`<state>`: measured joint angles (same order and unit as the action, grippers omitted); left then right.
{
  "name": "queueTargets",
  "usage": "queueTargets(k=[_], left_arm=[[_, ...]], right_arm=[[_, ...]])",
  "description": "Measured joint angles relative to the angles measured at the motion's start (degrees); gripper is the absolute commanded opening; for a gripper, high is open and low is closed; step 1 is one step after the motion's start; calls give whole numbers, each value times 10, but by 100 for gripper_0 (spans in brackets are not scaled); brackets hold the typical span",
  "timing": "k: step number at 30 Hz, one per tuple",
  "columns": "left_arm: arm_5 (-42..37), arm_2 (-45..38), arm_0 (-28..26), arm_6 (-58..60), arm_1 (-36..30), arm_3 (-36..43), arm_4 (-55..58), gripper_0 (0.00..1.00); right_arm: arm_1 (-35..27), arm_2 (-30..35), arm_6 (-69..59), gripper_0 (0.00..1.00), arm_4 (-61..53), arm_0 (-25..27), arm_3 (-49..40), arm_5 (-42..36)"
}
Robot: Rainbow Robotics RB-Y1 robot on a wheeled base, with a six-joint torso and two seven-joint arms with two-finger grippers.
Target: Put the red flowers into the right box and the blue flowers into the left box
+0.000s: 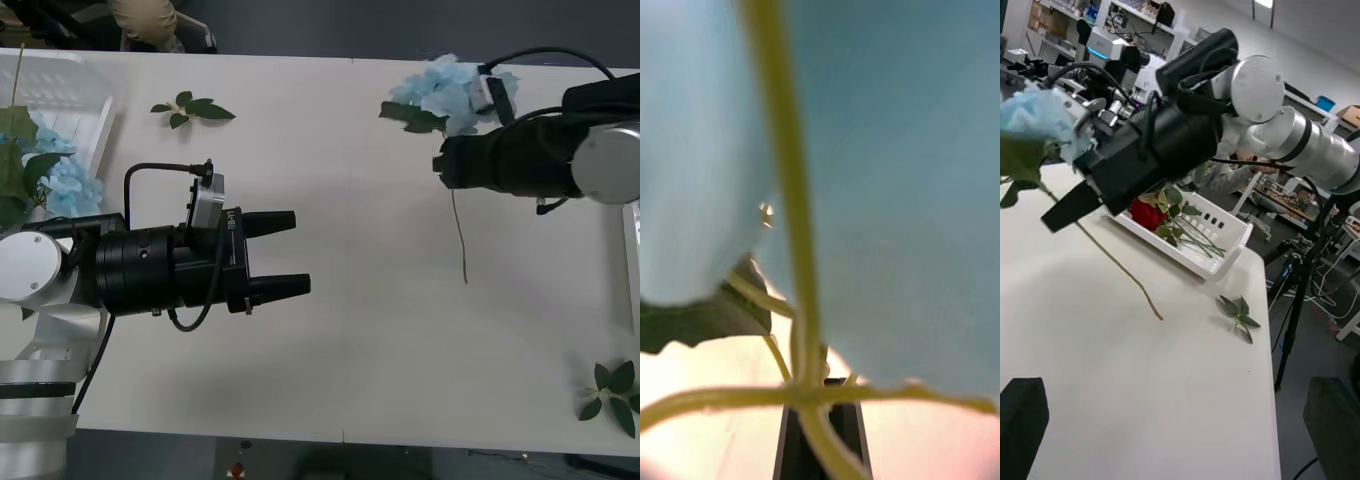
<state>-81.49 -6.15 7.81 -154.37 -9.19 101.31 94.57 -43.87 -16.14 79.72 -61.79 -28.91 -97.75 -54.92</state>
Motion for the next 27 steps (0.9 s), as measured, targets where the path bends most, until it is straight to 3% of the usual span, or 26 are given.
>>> queueTargets(k=[10,19,23,27], left_arm=[[0,0,0,0,0,0,0,100],[0,0,0,0,0,0,0,100],[0,0,-2,0,0,-5,3,100],[8,0,-6,0,0,-32,78,100]], right_arm=[[68,125,281,0,-169,67,-14,1],[117,131,432,0,-217,68,-29,1],[139,131,438,0,-230,65,-38,-28],[163,131,489,0,-243,51,-38,-53]])
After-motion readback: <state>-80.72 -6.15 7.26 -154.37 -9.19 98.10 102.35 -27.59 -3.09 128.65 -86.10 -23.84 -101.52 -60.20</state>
